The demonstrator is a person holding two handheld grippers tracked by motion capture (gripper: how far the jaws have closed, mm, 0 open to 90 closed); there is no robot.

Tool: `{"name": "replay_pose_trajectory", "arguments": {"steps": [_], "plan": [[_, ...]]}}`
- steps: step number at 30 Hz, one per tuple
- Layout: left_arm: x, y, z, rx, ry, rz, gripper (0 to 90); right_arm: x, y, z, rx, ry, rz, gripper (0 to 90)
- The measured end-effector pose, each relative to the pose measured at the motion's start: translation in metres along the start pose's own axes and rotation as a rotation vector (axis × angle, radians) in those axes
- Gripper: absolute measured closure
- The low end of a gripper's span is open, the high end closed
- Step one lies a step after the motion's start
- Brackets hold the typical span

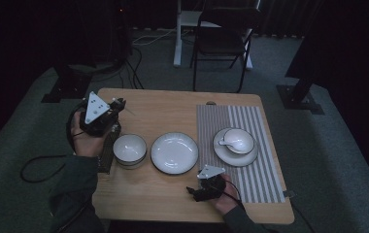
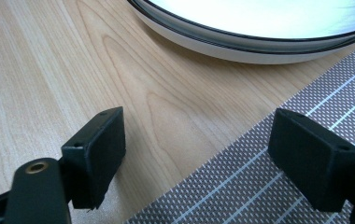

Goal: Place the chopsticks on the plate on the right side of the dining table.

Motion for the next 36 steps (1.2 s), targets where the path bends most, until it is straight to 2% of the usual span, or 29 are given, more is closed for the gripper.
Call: {"name": "replay_pose_trajectory", "arguments": {"steps": [17,32,36], "plan": [[0.017,-0.002,0.021,-0.004,-0.061,-0.009,84.3,0.000,0.000,0.000,0.003,-0.004,0.001,19.1],[0.025,-0.003,0.029,0.001,-0.090,-0.015,84.3,0.000,0.001,-0.001,0.014,-0.020,-0.004,21.9],[0.026,-0.003,0.031,-0.005,-0.097,-0.011,84.3,-0.001,0.002,-0.002,0.020,-0.007,-0.004,23.8]]}}
Point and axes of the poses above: each handheld gripper's, and its own axes: x roughly forward along the jaws, y roughly out of its top, z roughly to its right, the point moved 10 cm from there along x, roughly forward along the jaws, and after that the axes turned 12 degrees about -y, right-handed, at the moved point
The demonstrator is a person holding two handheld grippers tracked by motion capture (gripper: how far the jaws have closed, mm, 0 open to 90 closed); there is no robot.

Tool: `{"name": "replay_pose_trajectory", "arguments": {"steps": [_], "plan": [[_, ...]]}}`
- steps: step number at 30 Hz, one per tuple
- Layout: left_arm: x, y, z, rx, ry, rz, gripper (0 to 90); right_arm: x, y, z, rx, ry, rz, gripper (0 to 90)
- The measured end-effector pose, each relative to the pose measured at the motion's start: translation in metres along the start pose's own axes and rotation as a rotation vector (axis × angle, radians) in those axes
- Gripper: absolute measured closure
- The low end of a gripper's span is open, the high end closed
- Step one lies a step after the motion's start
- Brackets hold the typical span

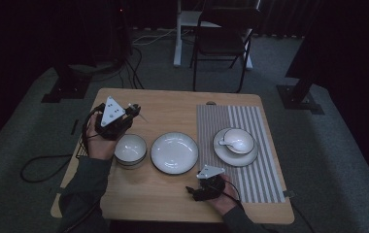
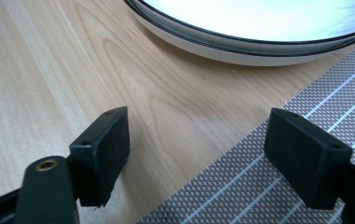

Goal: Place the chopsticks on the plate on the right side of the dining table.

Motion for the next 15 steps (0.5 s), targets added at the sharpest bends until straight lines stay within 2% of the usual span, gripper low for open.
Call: {"name": "replay_pose_trajectory", "arguments": {"steps": [11,15], "plan": [[0.005,-0.001,0.008,-0.009,-0.036,0.001,84.3,-0.003,0.001,0.001,0.041,0.015,-0.004,28.3],[0.010,-0.002,0.013,-0.010,-0.054,-0.001,84.3,-0.003,0.002,0.004,0.042,-0.001,-0.002,29.0]]}}
Point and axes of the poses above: each handheld gripper's, and its own axes: x roughly forward along the jaws, y roughly out of its top, z roughly to its right, the point moved 10 cm from there along x, roughly forward along the jaws, and after that the axes turned 12 degrees about -y, right-handed, at the moved point
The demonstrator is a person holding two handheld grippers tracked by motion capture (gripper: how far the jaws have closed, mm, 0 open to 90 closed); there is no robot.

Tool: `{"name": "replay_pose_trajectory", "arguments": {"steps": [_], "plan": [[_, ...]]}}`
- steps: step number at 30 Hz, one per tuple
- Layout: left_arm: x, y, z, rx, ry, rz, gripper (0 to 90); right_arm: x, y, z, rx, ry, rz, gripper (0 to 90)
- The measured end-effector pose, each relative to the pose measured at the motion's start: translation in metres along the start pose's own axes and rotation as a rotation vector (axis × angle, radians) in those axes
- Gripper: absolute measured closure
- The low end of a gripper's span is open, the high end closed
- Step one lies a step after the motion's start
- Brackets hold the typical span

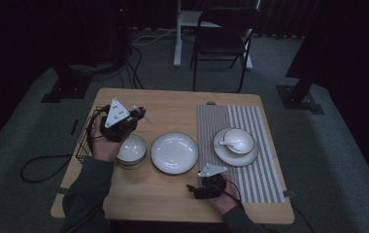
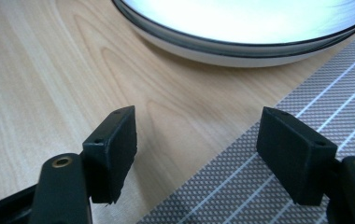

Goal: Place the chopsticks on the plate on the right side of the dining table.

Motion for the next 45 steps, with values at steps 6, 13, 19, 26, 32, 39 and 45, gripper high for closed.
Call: {"name": "replay_pose_trajectory", "arguments": {"steps": [6,13,19,26,32,39,45], "plan": [[0.006,-0.001,0.008,-0.005,-0.032,0.001,84.3,-0.002,0.004,0.005,0.005,-0.021,0.017,34.3],[0.011,-0.003,0.015,-0.008,-0.061,-0.007,84.3,-0.007,0.009,0.007,0.012,-0.011,0.052,49.0],[0.015,-0.003,0.021,-0.018,-0.088,-0.005,84.3,-0.007,0.013,0.010,0.036,-0.002,0.064,55.6],[0.020,-0.003,0.027,-0.031,-0.128,-0.002,84.3,-0.007,0.017,0.019,0.058,-0.025,0.061,59.3],[0.023,-0.001,0.033,-0.053,-0.159,0.006,84.3,-0.009,0.022,0.024,0.077,-0.028,0.077,62.7],[0.026,0.001,0.040,-0.061,-0.199,0.007,84.3,-0.011,0.025,0.031,0.084,-0.050,0.087,64.5],[0.028,0.002,0.043,-0.075,-0.222,0.013,84.3,-0.009,0.032,0.033,0.084,-0.065,0.099,64.6]]}}
Point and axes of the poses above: each handheld gripper's, and its own axes: x roughly forward along the jaws, y roughly out of its top, z roughly to its right, the point moved 10 cm from there along x, roughly forward along the jaws, and after that the axes turned 12 degrees about -y, right-handed, at the moved point
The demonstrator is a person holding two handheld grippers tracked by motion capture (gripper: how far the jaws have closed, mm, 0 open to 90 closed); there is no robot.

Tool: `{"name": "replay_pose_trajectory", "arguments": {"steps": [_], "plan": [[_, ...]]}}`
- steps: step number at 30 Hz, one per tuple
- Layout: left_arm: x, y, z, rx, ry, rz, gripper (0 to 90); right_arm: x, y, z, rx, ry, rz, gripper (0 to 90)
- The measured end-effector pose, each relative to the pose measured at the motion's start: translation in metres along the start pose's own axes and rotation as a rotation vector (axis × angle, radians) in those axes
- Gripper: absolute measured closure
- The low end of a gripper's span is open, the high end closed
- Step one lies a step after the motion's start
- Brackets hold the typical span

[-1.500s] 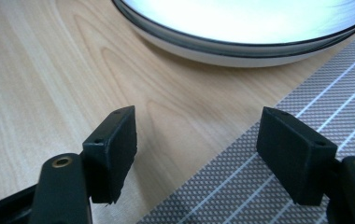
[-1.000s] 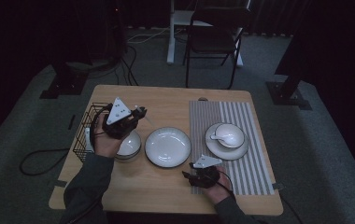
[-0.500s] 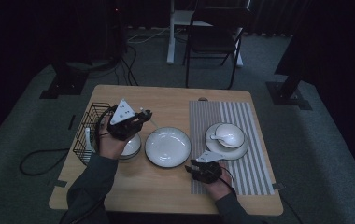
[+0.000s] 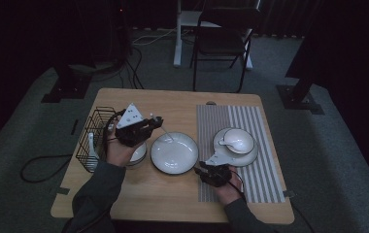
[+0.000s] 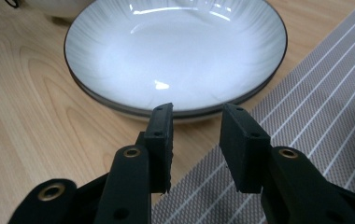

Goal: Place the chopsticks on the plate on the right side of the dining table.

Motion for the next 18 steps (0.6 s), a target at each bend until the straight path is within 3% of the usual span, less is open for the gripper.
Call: {"name": "replay_pose_trajectory", "arguments": {"steps": [12,18], "plan": [[0.002,0.004,0.006,-0.018,-0.044,0.015,84.3,0.004,0.007,-0.001,-0.008,-0.006,0.011,65.8],[0.005,0.004,0.011,-0.031,-0.086,0.012,84.3,0.004,0.009,0.000,-0.007,-0.010,0.018,65.7]]}}
Point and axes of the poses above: each handheld gripper's, and its own axes: x roughly forward along the jaws, y roughly out of its top, z roughly to its right, the point moved 10 cm from there along x, roughly forward along the jaws, and after that the axes turned 12 degrees about -y, right-handed, at the moved point
